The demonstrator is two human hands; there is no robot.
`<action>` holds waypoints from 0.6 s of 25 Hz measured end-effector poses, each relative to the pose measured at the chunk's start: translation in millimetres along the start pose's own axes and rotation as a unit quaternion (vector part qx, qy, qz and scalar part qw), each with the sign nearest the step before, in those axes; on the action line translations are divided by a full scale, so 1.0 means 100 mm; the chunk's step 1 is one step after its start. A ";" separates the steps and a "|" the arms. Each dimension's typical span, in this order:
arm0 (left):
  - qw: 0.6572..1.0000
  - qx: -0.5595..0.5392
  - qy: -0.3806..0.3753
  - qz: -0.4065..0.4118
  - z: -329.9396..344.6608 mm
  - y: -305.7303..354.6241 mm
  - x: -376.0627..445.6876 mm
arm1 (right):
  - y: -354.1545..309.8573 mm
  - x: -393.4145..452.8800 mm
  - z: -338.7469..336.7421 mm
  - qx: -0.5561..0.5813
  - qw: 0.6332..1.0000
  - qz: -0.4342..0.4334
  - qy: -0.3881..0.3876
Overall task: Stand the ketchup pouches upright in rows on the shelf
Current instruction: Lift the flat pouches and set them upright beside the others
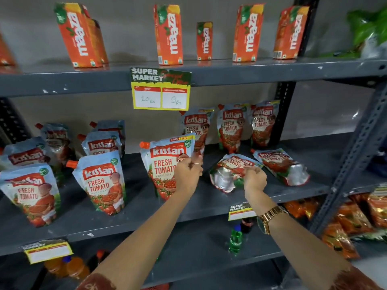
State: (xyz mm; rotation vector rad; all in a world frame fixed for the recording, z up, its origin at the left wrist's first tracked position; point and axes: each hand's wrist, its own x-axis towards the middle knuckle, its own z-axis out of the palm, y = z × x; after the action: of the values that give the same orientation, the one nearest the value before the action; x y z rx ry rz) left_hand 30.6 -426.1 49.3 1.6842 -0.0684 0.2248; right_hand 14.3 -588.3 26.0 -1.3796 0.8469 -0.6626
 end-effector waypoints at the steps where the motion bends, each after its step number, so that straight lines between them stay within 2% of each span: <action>1: 1.000 -0.002 -0.011 -0.010 0.12 0.00 0.00 | 0.03 0.09 -0.04 -0.005 1.000 0.014 -0.008; 7: 0.994 0.105 0.016 -0.021 0.74 0.00 0.16 | 0.12 0.64 -0.15 -0.049 0.988 0.077 -0.123; 12: 0.965 0.211 -0.042 -0.151 1.10 -0.20 0.34 | 0.09 1.02 -0.27 -0.060 0.935 0.223 -0.271; 15: 0.958 0.242 -0.030 -0.151 1.18 -0.31 0.32 | 0.10 1.20 -0.28 -0.075 0.913 0.239 -0.322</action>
State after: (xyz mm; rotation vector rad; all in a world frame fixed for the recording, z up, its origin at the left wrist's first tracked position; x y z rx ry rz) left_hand 80.4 -535.8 12.3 2.1600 0.2142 -0.0472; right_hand 57.1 -701.3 1.3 -1.3344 0.6592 0.2425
